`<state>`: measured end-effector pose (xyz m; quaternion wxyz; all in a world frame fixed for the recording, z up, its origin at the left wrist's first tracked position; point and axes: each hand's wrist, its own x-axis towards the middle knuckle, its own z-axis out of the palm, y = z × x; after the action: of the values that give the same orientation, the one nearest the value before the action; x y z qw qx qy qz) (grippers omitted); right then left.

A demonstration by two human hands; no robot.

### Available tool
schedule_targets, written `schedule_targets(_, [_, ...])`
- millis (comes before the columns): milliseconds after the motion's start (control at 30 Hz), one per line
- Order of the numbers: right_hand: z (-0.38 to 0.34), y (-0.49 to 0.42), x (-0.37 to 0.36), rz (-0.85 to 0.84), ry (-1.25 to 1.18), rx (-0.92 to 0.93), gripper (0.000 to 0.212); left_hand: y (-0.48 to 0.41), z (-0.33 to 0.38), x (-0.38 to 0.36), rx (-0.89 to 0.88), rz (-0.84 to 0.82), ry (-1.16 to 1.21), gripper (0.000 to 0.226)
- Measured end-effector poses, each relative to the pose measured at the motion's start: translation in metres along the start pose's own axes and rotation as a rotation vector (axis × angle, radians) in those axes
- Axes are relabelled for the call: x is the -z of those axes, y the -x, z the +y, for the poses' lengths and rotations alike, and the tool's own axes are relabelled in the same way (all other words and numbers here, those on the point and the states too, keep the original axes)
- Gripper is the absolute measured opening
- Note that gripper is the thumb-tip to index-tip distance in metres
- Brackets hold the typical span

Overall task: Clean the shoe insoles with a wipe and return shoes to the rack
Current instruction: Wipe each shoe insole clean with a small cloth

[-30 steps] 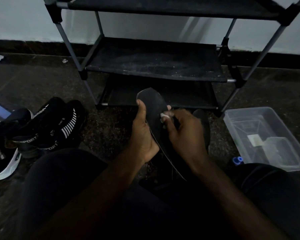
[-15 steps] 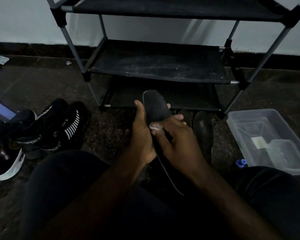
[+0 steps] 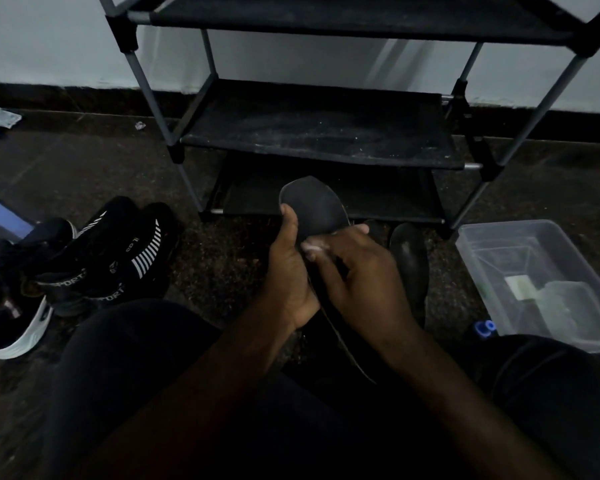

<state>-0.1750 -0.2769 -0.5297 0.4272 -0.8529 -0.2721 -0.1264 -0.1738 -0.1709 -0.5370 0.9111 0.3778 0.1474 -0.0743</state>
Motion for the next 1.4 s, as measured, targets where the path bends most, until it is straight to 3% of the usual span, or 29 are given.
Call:
schedule_targets(133, [0.028,-0.01,0.01,0.175,0.187,-0.17,0.011,-0.002,-0.005,-0.007,-0.04,0.042,0.004,0.074])
schedule_targets(300, [0.002,0.005,0.002,-0.025,-0.096,-0.036,0.014,0.001,0.0,-0.004,-0.002,0.026,-0.048,0.092])
schedule_targets(500, [0.025,-0.006,0.009,0.143,0.145,-0.111,0.01,-0.004,0.0,-0.007,-0.043,0.023,-0.003,0.085])
schedule_targets(733, [-0.001,0.018,-0.005,-0.044,-0.004,0.019,0.019,-0.002,0.004,0.0,-0.024,-0.021,-0.081,0.101])
schedule_targets(933, [0.023,0.006,0.005,0.115,0.303,-0.133,0.01,-0.001,0.005,-0.003,-0.017,-0.069,-0.049,0.098])
schedule_targets(1067, [0.007,0.015,0.0,-0.038,-0.101,-0.128,0.012,-0.003,0.003,0.0,-0.027,0.001,-0.044,0.097])
schedule_targets(1167, [0.004,0.011,0.007,-0.137,-0.54,-0.34,0.012,-0.004,0.006,0.0,0.005,-0.017,-0.062,0.1])
schedule_targets(1400, [0.031,-0.009,0.046,0.318,-1.123,-0.693,0.012,-0.001,0.009,0.0,-0.015,-0.056,0.012,0.094])
